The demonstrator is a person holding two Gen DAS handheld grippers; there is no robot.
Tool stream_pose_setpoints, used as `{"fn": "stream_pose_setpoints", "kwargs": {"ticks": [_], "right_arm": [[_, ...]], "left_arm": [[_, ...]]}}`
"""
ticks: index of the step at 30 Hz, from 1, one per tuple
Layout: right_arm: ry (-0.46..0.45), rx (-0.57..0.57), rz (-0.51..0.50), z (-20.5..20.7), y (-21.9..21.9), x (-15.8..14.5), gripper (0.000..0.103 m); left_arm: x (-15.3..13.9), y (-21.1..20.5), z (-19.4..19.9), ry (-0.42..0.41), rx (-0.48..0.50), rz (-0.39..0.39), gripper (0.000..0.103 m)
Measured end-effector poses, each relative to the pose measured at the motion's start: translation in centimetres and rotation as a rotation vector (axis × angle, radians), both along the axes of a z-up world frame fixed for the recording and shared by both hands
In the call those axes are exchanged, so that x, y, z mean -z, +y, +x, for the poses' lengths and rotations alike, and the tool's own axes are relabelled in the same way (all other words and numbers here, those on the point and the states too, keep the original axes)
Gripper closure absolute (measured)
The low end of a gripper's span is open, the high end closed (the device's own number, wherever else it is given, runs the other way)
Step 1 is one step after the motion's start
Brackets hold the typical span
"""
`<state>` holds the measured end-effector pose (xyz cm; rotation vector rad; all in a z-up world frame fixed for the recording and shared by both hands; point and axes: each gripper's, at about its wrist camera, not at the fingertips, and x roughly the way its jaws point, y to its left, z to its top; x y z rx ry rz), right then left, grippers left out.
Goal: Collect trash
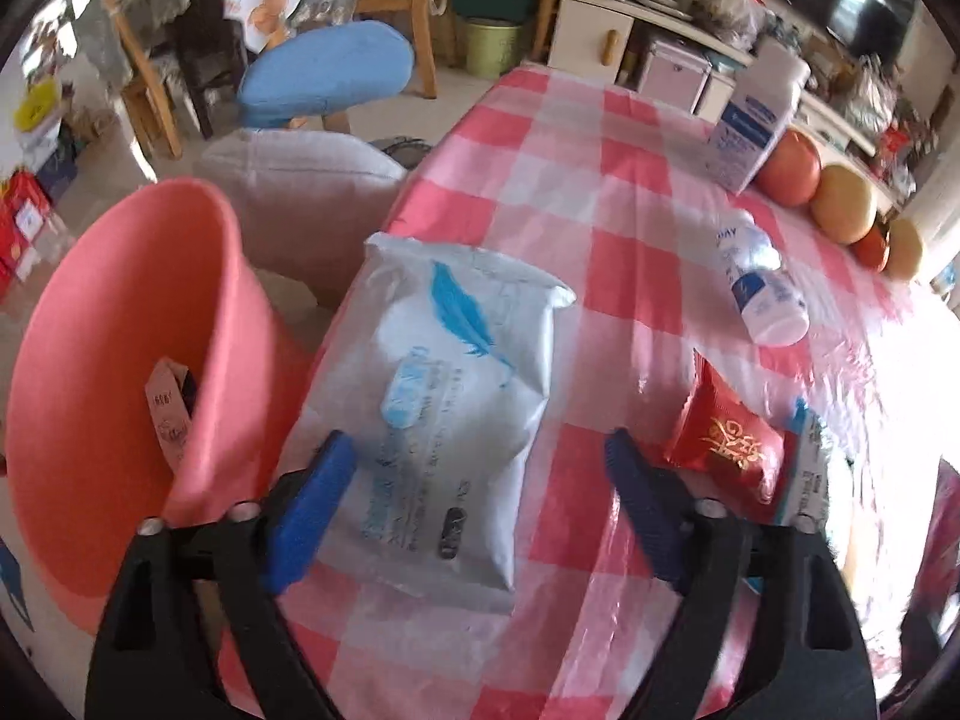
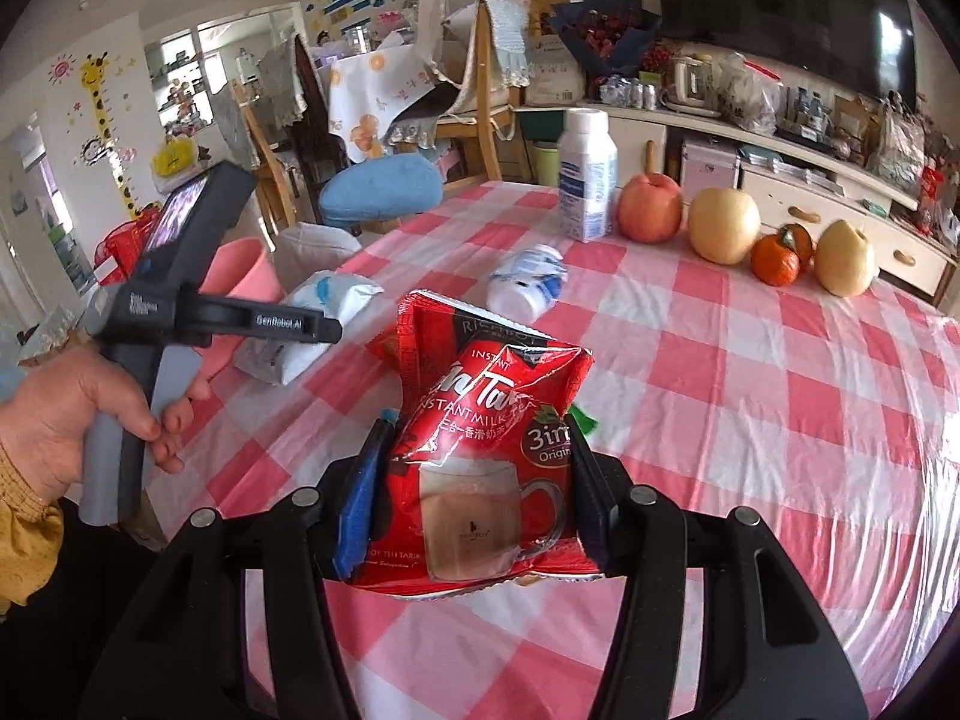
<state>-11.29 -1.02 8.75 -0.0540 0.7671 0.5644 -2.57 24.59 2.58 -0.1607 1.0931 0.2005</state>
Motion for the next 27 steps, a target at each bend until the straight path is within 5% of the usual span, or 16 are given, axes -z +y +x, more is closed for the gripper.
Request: {"fn": "stream_pose_setpoints", "kwargs": {"ticks": [7, 15, 17, 21, 27], "right_arm": [[0.014, 0.059, 0.042, 0.7, -3.3, -0.4, 0.047], [0.007, 0.097, 0.074, 0.7, -5.3, -1.1, 0.047], [0.009, 0.100, 0.073, 0.7, -5.5, -1.1, 0.047], [0.020, 0.094, 0.072, 0.6, -5.3, -0.7, 0.047], [0.029, 0.059, 0.055, 0.6, -4.1, -0.5, 0.047]], "left_arm": [[0.6, -3.3, 0.9, -0.005, 0.081, 0.021, 0.009], [-0.1, -6.7, 1.2, -0.037, 0.201, -0.098, 0.009], [-0.6, -6.5, 1.2, -0.065, 0.171, -0.084, 0.009], [-1.3, -6.4, 1.3, -0.094, 0.108, 0.078, 0.009], [-0.3, -3.6, 2.4, -0.022, -0.040, 0.073, 0.009]]}}
